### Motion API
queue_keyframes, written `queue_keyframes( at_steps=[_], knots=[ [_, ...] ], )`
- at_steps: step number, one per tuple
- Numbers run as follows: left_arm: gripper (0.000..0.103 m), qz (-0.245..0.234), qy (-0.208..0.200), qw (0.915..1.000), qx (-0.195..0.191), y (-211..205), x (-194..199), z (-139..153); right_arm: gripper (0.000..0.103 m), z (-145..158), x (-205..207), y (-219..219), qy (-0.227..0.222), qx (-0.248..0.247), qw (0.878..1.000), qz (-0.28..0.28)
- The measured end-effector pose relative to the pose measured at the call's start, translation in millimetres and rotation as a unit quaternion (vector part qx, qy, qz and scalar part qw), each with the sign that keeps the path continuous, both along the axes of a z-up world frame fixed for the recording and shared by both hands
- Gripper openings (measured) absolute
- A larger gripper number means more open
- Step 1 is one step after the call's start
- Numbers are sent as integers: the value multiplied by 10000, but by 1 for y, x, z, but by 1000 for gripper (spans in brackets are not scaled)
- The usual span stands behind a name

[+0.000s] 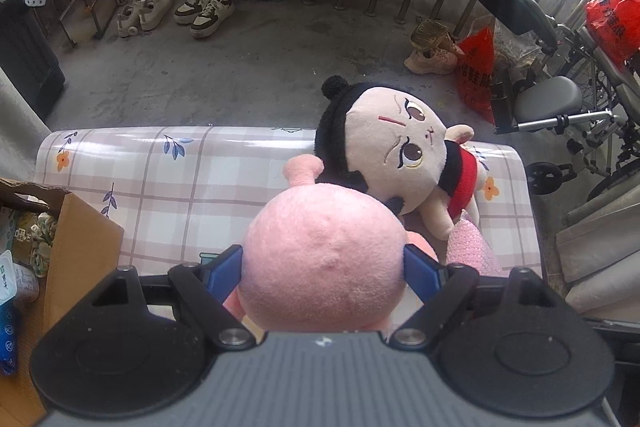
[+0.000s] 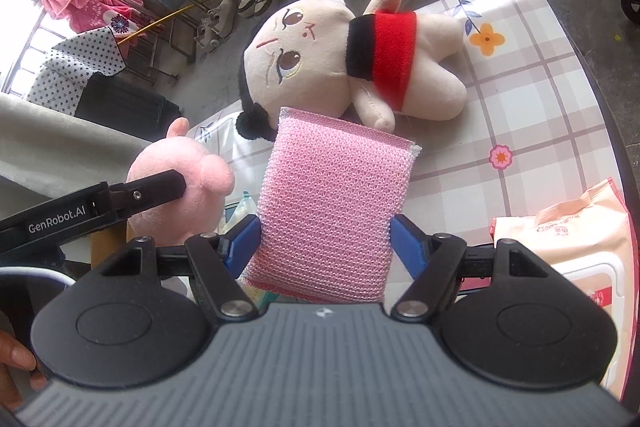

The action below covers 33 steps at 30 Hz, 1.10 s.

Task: Organize soft objects
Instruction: 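Carry the sponge and pig plush over the cardboard box with both grippers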

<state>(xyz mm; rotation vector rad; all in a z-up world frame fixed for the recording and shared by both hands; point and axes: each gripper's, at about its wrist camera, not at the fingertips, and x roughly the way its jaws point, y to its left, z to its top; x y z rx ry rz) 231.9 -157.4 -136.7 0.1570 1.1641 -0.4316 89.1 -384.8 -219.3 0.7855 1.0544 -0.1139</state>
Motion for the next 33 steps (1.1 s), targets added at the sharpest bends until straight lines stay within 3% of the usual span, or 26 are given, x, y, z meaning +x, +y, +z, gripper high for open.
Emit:
queue_keyframes(
  at_steps=[10, 20, 25, 33],
  knots=[
    [85, 335, -169, 9984, -426, 44, -9, 50, 71, 60, 11, 44, -327, -17, 9987, 382],
    [85, 947, -489, 9928, -553, 145, -1, 103, 71, 121, 46, 144, -766, 67, 9921, 991],
    [85, 1210, -534, 9902, -442, 209, 4, 106, 71, 130, 62, 210, -817, 153, 9883, 1280],
    [85, 1450, -360, 9885, -255, 297, 15, 87, 71, 121, 84, 310, -615, 260, 9857, 1547]
  ],
)
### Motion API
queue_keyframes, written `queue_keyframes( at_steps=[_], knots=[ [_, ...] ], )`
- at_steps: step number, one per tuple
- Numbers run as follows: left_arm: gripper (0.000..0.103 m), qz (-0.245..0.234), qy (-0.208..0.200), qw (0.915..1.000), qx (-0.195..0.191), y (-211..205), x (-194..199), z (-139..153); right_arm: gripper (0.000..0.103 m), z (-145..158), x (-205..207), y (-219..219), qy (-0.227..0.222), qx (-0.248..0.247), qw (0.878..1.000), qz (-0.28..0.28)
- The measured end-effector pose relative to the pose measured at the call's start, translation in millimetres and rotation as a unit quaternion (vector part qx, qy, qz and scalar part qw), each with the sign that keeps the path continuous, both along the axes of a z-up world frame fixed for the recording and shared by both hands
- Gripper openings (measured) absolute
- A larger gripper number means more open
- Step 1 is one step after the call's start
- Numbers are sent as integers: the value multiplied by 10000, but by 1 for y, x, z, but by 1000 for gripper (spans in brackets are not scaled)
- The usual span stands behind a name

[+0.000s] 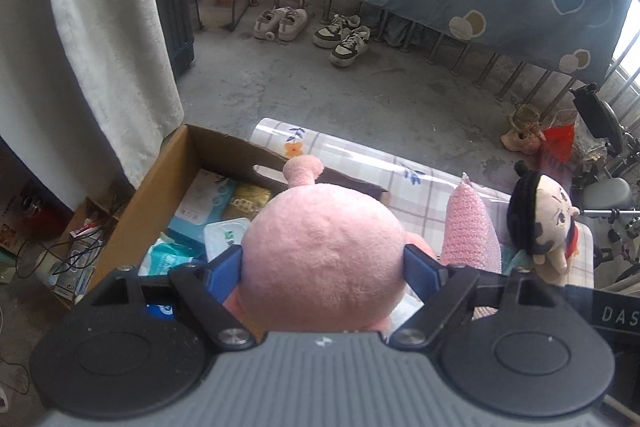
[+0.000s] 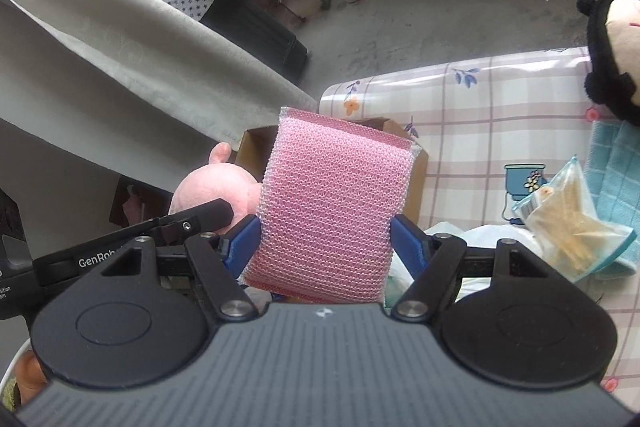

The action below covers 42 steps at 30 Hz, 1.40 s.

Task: Organize soft objects
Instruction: 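Carry the sponge and pig plush over the cardboard box with both grippers, then open both grippers to drop the sponge and pig plush into the box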

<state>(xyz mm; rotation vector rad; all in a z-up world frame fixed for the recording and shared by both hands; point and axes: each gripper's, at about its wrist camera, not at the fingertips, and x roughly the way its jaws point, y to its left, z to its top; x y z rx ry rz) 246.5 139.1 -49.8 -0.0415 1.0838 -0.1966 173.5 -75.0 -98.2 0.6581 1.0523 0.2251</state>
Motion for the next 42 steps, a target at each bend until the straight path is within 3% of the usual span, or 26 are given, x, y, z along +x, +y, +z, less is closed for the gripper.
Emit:
queue_keyframes(
  at_steps=[8, 16, 25, 32, 42],
  knots=[
    [85, 63, 182, 9997, 126, 69, 17, -28, 71, -28, 34, 76, 263, -132, 9994, 198],
    [85, -152, 623, 9974, 335, 104, 25, -86, 71, -53, 56, 125, 566, -945, 9918, 648],
    [86, -959, 1350, 9849, 507, 106, 19, -153, 72, -87, 75, 160, 1125, -1622, 9720, 1276],
    [88, -1646, 1407, 9729, 815, 93, 17, -186, 74, -107, 86, 178, 1454, -2023, 9572, 1475],
    [94, -1873, 1528, 9670, 805, 93, 29, -210, 80, -125, 97, 189, 1664, -2358, 9441, 1595]
  ],
)
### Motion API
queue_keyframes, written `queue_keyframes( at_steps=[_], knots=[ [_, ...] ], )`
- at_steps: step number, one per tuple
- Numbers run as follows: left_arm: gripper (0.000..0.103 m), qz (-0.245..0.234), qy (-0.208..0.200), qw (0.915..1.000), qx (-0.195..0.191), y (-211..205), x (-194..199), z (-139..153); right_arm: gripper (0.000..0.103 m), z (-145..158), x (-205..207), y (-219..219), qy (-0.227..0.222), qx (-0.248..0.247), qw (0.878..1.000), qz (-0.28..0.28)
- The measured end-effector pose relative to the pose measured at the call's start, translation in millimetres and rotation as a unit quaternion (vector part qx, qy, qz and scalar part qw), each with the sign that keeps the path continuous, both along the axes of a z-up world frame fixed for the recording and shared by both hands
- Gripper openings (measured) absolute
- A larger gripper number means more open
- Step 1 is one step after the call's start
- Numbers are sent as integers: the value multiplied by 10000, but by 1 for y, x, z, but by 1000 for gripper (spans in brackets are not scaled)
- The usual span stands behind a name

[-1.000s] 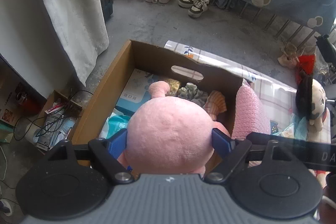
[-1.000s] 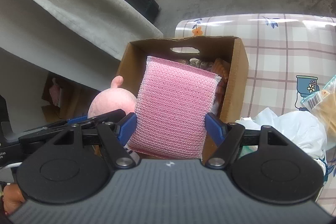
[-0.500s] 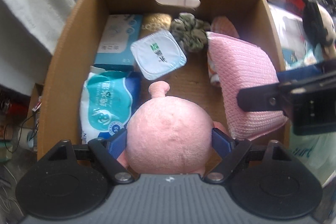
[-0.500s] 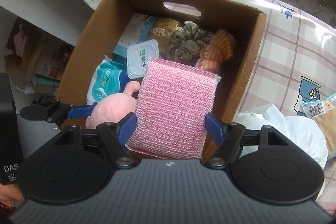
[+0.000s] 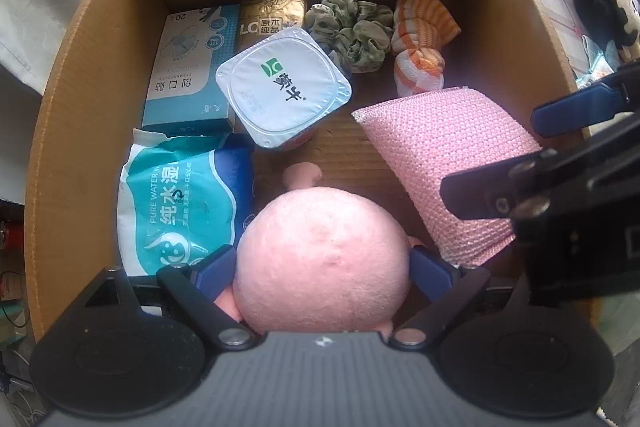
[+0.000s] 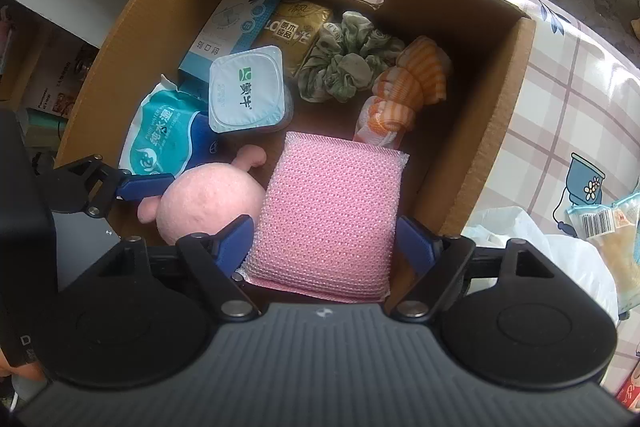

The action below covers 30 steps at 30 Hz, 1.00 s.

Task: Organize soft objects
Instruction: 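Open both grippers to drop the sponge and pig plush into the box, then withdraw both grippers from the box toward the snack bag and teal towel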

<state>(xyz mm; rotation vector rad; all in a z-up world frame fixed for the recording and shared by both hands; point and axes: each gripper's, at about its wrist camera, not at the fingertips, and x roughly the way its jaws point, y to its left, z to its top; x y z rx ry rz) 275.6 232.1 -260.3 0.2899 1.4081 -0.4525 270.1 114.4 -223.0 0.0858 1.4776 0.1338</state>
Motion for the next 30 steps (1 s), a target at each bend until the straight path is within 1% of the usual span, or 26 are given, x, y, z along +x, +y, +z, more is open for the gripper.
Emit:
queue_keyframes(
  at_steps=[5, 7, 9, 10, 12, 15, 17, 18, 20, 21, 23, 24, 25, 26, 27, 28, 30],
  knots=[
    [94, 119, 69, 9999, -17, 3, 2, 2, 80, 5, -3, 3, -45, -69, 9999, 59],
    [94, 205, 103, 9997, -26, 6, 2, 5, 79, 13, -6, 2, -174, -111, 9998, 60],
    [93, 268, 96, 9996, -16, 10, 1, 10, 76, 23, -9, -1, -303, -143, 9994, 56],
    [91, 299, 90, 9995, -11, 12, 1, 14, 74, 30, -11, -4, -377, -145, 9992, 29],
    [87, 382, 88, 9992, -37, 18, -1, 23, 56, 40, -15, -11, -479, -157, 9987, -66],
    [74, 549, 21, 9983, -176, 26, -1, 40, 50, 52, -19, -24, -593, -28, 9978, -309],
    [63, 585, -10, 9978, -312, 28, -1, 49, 49, 58, -22, -33, -676, 44, 9966, -473],
    [61, 585, -24, 9976, -362, 27, 0, 52, 49, 61, -24, -38, -717, 74, 9958, -571],
    [53, 497, -34, 9974, -513, 22, 3, 54, 49, 65, -27, -46, -770, 130, 9943, -728],
    [52, 460, -17, 9972, -591, 18, 4, 54, 49, 67, -29, -50, -785, 128, 9936, -799],
    [46, 405, 123, 9956, -842, 9, 7, 52, 49, 68, -32, -57, -811, 111, 9924, -922],
    [45, 425, 249, 9935, -1026, 5, 10, 50, 49, 68, -33, -61, -813, 116, 9917, -989],
    [41, 491, 411, 9903, -1230, 2, 11, 45, 49, 68, -35, -65, -808, 119, 9911, -1053],
    [41, 556, 570, 9873, -1375, -2, 13, 39, 49, 67, -37, -69, -796, 125, 9904, -1119],
    [41, 605, 730, 9849, -1445, -6, 14, 31, 49, 66, -38, -72, -790, 135, 9898, -1180],
    [41, 632, 893, 9836, -1436, -11, 13, 21, 49, 65, -40, -75, -781, 145, 9892, -1234],
    [42, 652, 959, 9848, -1295, -19, 14, 8, 49, 64, -43, -80, -771, 165, 9880, -1332]
  ],
)
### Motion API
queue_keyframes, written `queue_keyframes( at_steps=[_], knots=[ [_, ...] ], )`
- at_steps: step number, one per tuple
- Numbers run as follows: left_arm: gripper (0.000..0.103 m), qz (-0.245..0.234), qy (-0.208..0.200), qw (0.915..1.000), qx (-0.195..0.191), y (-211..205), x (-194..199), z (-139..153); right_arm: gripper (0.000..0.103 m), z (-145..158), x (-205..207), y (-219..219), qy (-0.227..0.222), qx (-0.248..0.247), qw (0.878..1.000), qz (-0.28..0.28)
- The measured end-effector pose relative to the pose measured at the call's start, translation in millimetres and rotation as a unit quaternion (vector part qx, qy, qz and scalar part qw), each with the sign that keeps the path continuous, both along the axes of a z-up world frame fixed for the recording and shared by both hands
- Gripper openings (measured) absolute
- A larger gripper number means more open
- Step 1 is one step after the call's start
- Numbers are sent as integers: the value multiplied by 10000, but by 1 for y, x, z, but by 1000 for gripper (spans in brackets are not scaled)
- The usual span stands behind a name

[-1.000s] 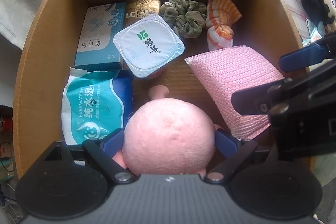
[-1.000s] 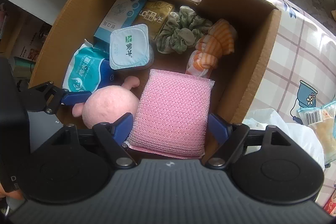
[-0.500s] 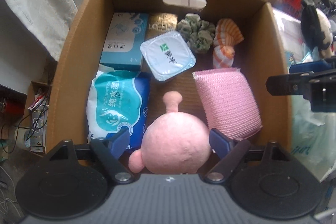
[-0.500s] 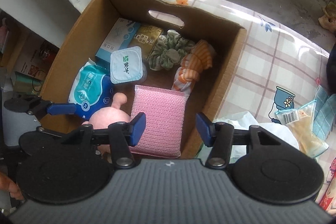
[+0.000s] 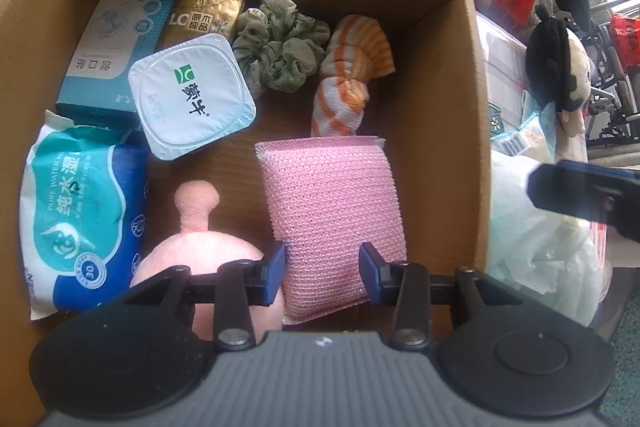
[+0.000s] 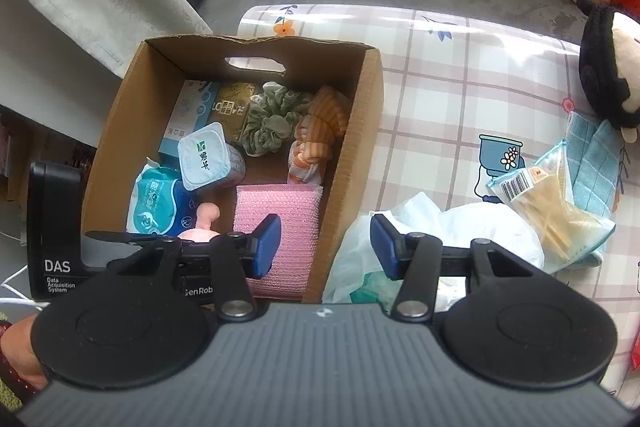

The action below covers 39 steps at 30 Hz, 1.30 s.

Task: Organize soft objects
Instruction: 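Withdraw both grippers from the box toward the snack bag and teal towel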

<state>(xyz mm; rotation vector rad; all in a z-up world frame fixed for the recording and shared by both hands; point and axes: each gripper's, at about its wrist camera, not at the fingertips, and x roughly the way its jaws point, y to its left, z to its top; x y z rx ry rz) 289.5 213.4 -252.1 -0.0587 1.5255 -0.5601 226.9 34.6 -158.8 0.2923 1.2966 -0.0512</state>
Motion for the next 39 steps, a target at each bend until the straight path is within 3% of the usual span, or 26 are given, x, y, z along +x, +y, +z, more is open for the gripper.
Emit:
queue_keyframes(
  at_steps=[6, 12, 16, 23, 27, 31, 39],
  knots=[
    [43, 271, 205, 9990, -293, 3, 13, -15, 49, -6, -6, -10, 51, 54, 9998, -182],
    [50, 454, 314, 9976, -412, -1, 23, -29, 49, -8, -6, -11, 48, 55, 9998, -202],
    [60, 163, -5, 9996, -209, -10, 18, -26, 49, -7, -4, -7, 15, 53, 9999, -153],
    [61, 74, -243, 9996, 141, 8, 14, -8, 49, 0, 2, 1, -84, 106, 9999, 11],
    [60, -101, -387, 9989, 265, 22, 8, -3, 49, 0, 7, 14, -95, 126, 9996, 223],
    [56, -297, -643, 9951, 686, 32, 5, -2, 49, -1, 13, 35, -91, 161, 9976, 667],
    [63, 460, -462, 9977, 205, 66, 12, 9, 49, -3, 20, 71, 6, 77, 9910, 1338]
  ],
)
